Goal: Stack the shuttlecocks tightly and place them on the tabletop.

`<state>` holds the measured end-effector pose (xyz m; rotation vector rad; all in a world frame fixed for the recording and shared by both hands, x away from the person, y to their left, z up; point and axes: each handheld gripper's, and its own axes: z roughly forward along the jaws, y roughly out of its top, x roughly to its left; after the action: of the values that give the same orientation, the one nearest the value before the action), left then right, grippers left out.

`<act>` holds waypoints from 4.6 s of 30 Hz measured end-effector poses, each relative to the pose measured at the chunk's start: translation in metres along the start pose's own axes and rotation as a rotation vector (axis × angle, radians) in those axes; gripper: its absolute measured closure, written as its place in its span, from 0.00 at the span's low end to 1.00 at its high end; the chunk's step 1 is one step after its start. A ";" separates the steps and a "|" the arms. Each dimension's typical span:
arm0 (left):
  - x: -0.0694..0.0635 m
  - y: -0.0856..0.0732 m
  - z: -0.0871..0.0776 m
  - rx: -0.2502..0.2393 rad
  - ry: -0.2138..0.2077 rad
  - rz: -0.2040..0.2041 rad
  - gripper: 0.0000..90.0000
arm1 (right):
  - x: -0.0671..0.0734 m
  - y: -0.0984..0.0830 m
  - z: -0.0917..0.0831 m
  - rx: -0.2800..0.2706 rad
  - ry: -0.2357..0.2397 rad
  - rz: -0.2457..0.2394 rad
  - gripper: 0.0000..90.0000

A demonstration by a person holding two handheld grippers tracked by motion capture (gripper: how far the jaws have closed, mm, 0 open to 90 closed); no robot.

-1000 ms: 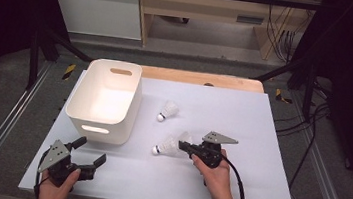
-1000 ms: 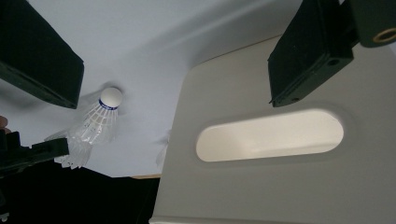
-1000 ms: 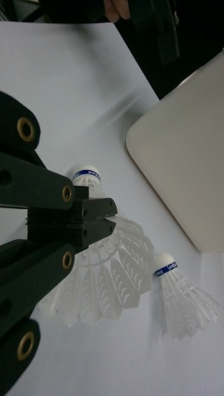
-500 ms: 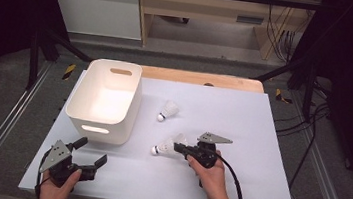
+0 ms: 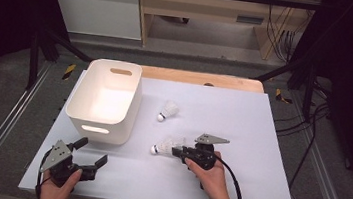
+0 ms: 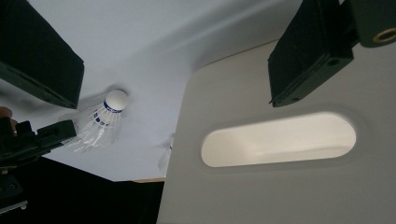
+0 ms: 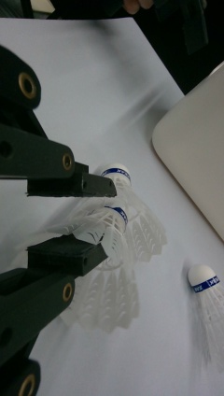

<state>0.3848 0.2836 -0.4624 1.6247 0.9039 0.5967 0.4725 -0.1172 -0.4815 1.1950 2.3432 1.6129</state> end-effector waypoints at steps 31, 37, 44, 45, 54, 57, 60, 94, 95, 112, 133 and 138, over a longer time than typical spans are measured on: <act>-0.002 0.000 0.002 0.010 -0.009 0.009 0.04 | -0.005 -0.001 -0.011 -0.013 0.094 -0.009 1.00; -0.003 0.000 0.003 0.015 -0.015 0.015 0.04 | -0.003 -0.001 -0.010 -0.020 0.173 -0.007 1.00; -0.004 0.000 0.004 0.020 -0.018 0.018 0.04 | -0.004 -0.004 -0.006 0.028 0.126 -0.029 1.00; -0.004 0.000 0.004 0.021 -0.018 0.018 0.04 | -0.004 -0.004 -0.006 0.034 0.109 -0.045 1.00; -0.004 0.000 0.004 0.024 -0.020 0.018 0.04 | -0.003 -0.006 -0.003 0.052 0.099 -0.072 0.91; -0.004 0.000 0.004 0.024 -0.020 0.017 0.04 | -0.001 -0.007 -0.003 0.065 0.078 -0.091 0.77; -0.004 0.000 0.003 0.023 -0.019 0.016 0.04 | -0.001 -0.006 -0.006 0.073 0.047 -0.093 0.63; 0.000 0.002 -0.005 -0.033 0.019 0.011 0.04 | -0.016 0.097 0.001 0.204 -0.259 -0.211 0.10; 0.001 0.002 -0.005 -0.032 0.019 0.015 0.04 | -0.018 0.098 0.002 0.200 -0.262 -0.207 0.10; 0.003 0.004 -0.006 -0.057 0.017 0.013 0.03 | -0.032 0.128 0.042 0.159 -0.268 -0.211 0.11; 0.001 0.003 -0.004 -0.047 0.004 0.018 0.03 | -0.040 0.127 0.066 0.132 -0.298 -0.210 0.11; 0.001 0.003 -0.004 -0.047 0.003 0.017 0.03 | -0.044 0.124 0.074 0.121 -0.296 -0.196 0.13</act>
<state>0.3833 0.2863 -0.4584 1.5915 0.8728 0.6283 0.6058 -0.0685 -0.4297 1.0959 2.3081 1.1611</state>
